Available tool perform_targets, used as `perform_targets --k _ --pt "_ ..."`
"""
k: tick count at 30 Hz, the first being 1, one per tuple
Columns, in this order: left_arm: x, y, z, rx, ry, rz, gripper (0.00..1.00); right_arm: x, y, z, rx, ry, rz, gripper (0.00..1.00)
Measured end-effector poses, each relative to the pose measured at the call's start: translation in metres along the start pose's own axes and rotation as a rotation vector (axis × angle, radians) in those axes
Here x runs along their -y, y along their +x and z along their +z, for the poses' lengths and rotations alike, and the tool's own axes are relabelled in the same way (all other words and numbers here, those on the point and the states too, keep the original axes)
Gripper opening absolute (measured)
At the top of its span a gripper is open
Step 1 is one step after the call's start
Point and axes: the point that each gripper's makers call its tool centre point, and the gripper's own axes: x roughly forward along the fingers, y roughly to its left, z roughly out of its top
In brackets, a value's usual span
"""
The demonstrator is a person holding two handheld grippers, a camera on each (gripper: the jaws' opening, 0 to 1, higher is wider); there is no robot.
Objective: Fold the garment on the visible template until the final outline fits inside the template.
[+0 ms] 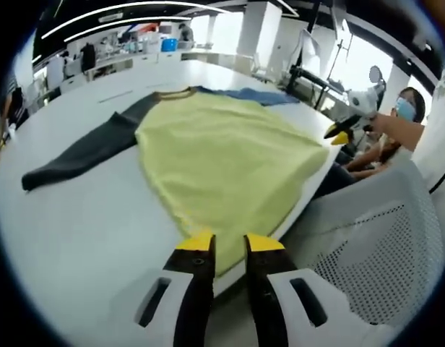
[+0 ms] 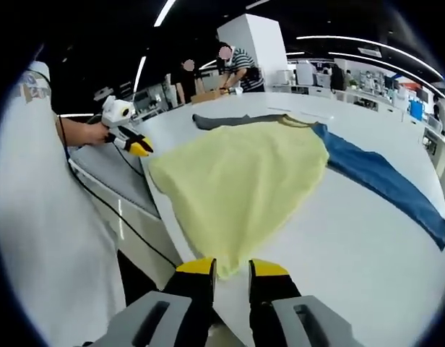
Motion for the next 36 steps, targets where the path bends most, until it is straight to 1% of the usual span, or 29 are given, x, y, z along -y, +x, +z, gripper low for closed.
perform_targets --k 1,2,3,6,11,15,18,19,21,23,24,26,29,31,33,36 --pt "-0.006 -0.001 -0.007 -0.042 -0.002 0.031 0.12 -0.001 0.002 -0.001 -0.005 -0.003 0.004 0.15" --pt "-0.008 -0.001 -0.010 -0.055 -0.002 0.038 0.13 -0.002 0.003 -0.002 -0.006 -0.003 0.006 0.15" --pt "-0.009 0.000 -0.012 -0.061 -0.007 0.037 0.13 -0.003 0.004 -0.002 -0.006 -0.007 0.006 0.15" --pt "-0.012 0.000 -0.018 -0.077 -0.054 0.033 0.13 -0.004 0.006 -0.002 -0.010 -0.019 0.007 0.15" --pt "-0.017 0.003 -0.025 -0.120 -0.060 0.045 0.13 -0.003 0.007 -0.005 -0.025 -0.038 0.000 0.15" --pt "-0.023 0.002 -0.033 -0.161 -0.072 0.078 0.14 -0.002 0.008 -0.007 -0.037 -0.057 -0.009 0.15" --pt "-0.026 0.002 -0.036 -0.164 -0.085 0.087 0.14 -0.002 0.008 -0.007 -0.039 -0.061 -0.008 0.14" --pt "-0.026 0.001 -0.037 -0.163 -0.114 0.090 0.13 -0.002 0.008 -0.008 -0.040 -0.062 -0.006 0.14" --pt "-0.026 0.001 -0.036 -0.157 -0.120 0.086 0.13 -0.004 0.009 -0.009 -0.046 -0.074 -0.003 0.12" --pt "-0.024 0.002 -0.036 -0.158 -0.124 0.073 0.11 -0.003 0.009 -0.011 -0.056 -0.086 -0.006 0.11" --pt "-0.021 0.004 -0.036 -0.156 -0.133 0.058 0.09 -0.003 0.009 -0.011 -0.055 -0.092 -0.009 0.10" --pt "-0.020 0.006 -0.035 -0.150 -0.142 0.056 0.07 -0.002 0.009 -0.011 -0.056 -0.102 -0.012 0.07" --pt "-0.019 0.008 -0.034 -0.147 -0.133 0.056 0.04 0.001 0.009 -0.011 -0.066 -0.133 -0.027 0.03" --pt "-0.018 0.009 -0.034 -0.147 -0.130 0.047 0.00 0.002 0.009 -0.011 -0.070 -0.150 -0.032 0.01" --pt "-0.019 0.009 -0.032 -0.146 -0.129 0.047 0.00 0.003 0.009 -0.011 -0.072 -0.173 -0.040 0.00" --pt "-0.018 0.009 -0.030 -0.139 -0.132 0.045 0.00 0.004 0.009 -0.011 -0.075 -0.186 -0.047 0.00"
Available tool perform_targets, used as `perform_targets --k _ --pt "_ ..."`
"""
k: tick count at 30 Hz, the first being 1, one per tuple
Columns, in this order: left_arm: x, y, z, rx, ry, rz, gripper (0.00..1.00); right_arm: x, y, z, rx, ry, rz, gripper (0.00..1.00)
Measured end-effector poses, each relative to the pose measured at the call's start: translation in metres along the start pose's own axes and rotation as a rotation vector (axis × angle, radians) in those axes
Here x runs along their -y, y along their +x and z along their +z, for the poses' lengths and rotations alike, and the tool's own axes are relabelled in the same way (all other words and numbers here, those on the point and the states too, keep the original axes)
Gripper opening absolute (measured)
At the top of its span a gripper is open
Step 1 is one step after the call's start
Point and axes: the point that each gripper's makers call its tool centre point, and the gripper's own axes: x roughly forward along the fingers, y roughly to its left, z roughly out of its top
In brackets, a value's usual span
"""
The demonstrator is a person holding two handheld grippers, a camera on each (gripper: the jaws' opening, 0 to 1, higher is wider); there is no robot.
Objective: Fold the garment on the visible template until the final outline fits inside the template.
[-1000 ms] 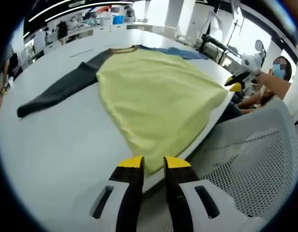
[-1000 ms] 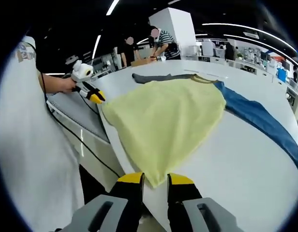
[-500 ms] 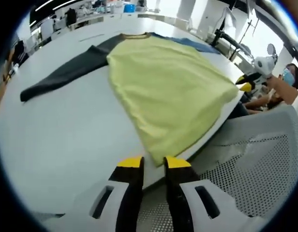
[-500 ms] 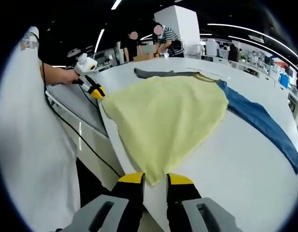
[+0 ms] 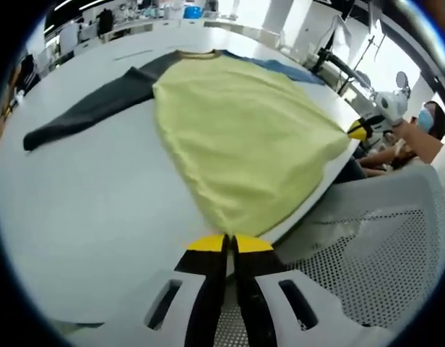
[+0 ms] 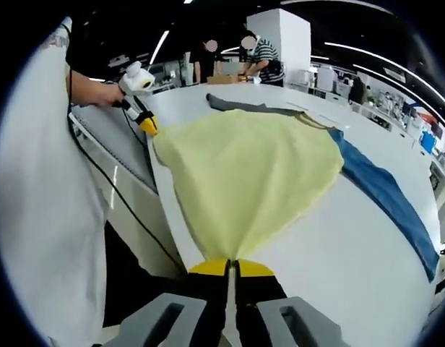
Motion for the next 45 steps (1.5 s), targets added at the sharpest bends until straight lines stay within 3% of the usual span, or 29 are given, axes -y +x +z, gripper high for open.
perform_targets --k 7,13,22,30,35,39,45 --pt "-0.001 -0.010 0.014 0.043 -0.014 0.000 0.00 0.004 -0.011 0.008 0.022 0.009 0.002 0.00" --pt "-0.001 -0.030 0.040 0.125 -0.035 0.000 0.00 0.010 -0.027 0.032 0.124 0.064 0.003 0.00" --pt "0.006 -0.012 0.002 0.002 -0.038 -0.023 0.00 -0.001 -0.010 0.007 0.019 0.036 0.028 0.00" --pt "0.005 -0.007 -0.010 -0.041 -0.041 -0.028 0.00 -0.001 -0.005 -0.001 -0.027 0.004 0.017 0.00" --pt "0.002 -0.006 -0.011 -0.045 -0.072 -0.025 0.01 0.000 -0.005 -0.001 -0.021 0.000 0.009 0.00" --pt "-0.003 -0.011 -0.011 -0.036 -0.075 -0.004 0.08 0.003 -0.011 0.004 0.022 0.024 -0.003 0.08" --pt "-0.002 -0.020 0.005 0.052 -0.044 0.006 0.18 0.008 -0.020 0.011 0.068 0.071 -0.010 0.13"
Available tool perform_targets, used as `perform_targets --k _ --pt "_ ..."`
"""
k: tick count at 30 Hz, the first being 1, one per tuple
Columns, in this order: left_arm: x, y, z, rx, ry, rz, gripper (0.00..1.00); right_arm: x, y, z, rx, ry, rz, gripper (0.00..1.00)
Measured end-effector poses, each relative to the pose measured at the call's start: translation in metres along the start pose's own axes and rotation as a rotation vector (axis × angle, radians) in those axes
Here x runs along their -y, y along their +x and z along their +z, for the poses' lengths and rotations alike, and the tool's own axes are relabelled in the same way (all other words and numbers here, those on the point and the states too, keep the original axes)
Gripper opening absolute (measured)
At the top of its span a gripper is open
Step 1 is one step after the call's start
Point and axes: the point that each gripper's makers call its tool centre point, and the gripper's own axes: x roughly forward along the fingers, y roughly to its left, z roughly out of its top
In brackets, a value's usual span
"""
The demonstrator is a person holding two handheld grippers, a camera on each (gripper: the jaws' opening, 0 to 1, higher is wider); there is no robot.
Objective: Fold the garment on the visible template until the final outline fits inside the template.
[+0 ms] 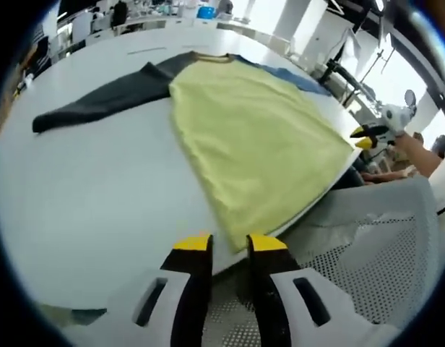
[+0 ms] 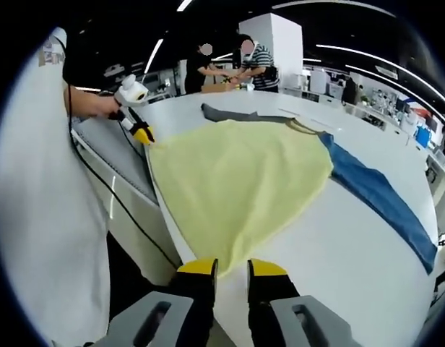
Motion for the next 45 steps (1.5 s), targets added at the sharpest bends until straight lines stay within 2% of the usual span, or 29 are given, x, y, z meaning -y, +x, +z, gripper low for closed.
perform_targets --k 3,8,14,20,31,37,45 --pt "0.005 -0.004 0.013 0.059 0.045 -0.010 0.21 0.005 -0.003 0.004 0.020 0.012 -0.013 0.14" --pt "0.023 -0.008 0.031 0.154 0.080 -0.081 0.21 0.014 -0.007 0.012 0.056 0.042 -0.037 0.19" --pt "0.041 -0.012 0.044 0.222 0.142 -0.133 0.26 0.039 -0.016 0.020 0.105 0.091 -0.103 0.26" --pt "0.049 -0.015 0.054 0.271 0.172 -0.148 0.36 0.067 -0.028 0.018 0.133 0.156 -0.165 0.29" --pt "0.056 -0.016 0.060 0.307 0.180 -0.159 0.40 0.106 -0.044 0.012 0.159 0.268 -0.270 0.32" --pt "0.059 -0.015 0.059 0.306 0.189 -0.160 0.40 0.136 -0.055 0.007 0.173 0.323 -0.353 0.32" --pt "0.060 -0.014 0.057 0.295 0.196 -0.149 0.39 0.180 -0.067 -0.005 0.182 0.460 -0.461 0.28"
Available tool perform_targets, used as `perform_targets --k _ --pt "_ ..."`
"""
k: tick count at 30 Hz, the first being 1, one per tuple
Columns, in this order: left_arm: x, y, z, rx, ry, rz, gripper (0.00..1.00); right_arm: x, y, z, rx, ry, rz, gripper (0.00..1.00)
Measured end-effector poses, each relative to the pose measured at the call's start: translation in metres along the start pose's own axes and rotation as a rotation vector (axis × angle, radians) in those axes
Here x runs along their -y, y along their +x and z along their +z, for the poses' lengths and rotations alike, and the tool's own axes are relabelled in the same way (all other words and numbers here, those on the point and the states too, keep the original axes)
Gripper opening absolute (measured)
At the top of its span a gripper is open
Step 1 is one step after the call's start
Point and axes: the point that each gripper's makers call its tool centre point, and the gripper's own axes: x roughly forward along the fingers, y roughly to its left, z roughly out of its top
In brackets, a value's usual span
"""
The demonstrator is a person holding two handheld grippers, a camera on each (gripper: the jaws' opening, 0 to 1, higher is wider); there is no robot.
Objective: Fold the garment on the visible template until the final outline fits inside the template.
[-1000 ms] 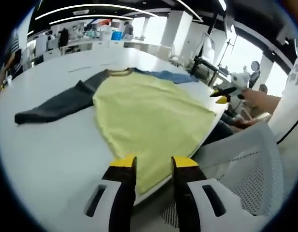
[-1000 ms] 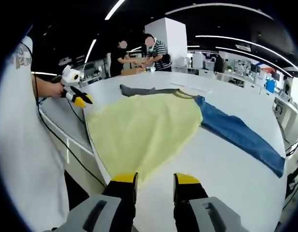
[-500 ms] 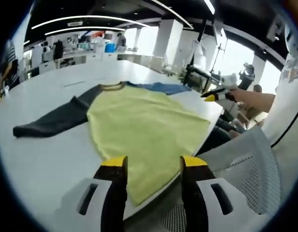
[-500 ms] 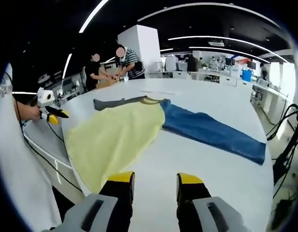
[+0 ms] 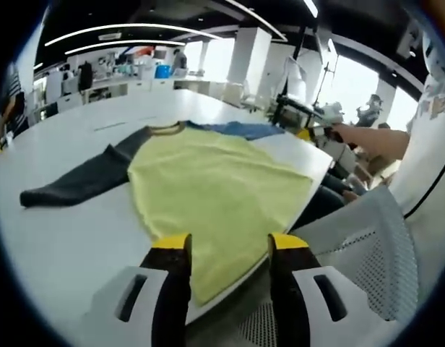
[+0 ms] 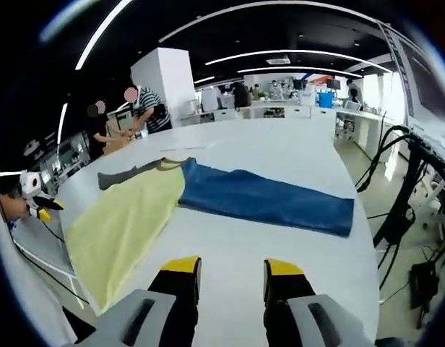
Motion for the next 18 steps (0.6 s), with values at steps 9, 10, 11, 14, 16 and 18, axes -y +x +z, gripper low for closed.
perform_targets --k 9,10,11,14,16,18 --pt "-0.002 0.000 -0.001 -0.002 -0.005 0.012 0.38 0.039 0.010 0.016 0.016 0.032 -0.108 0.28" --pt "-0.003 0.000 0.000 -0.002 -0.005 0.014 0.38 0.044 0.011 0.019 0.023 0.031 -0.125 0.28" --pt "-0.003 0.000 0.000 -0.001 -0.003 0.016 0.38 0.047 0.011 0.020 0.024 0.031 -0.128 0.29" --pt "-0.004 0.000 0.000 0.000 -0.007 0.019 0.38 0.064 0.015 0.025 0.033 0.054 -0.189 0.30" --pt "-0.005 0.001 0.000 -0.003 -0.007 0.021 0.38 0.068 0.018 0.026 0.025 0.056 -0.186 0.30" --pt "-0.005 0.001 0.000 -0.003 -0.009 0.022 0.38 0.075 0.021 0.026 0.019 0.062 -0.198 0.31"
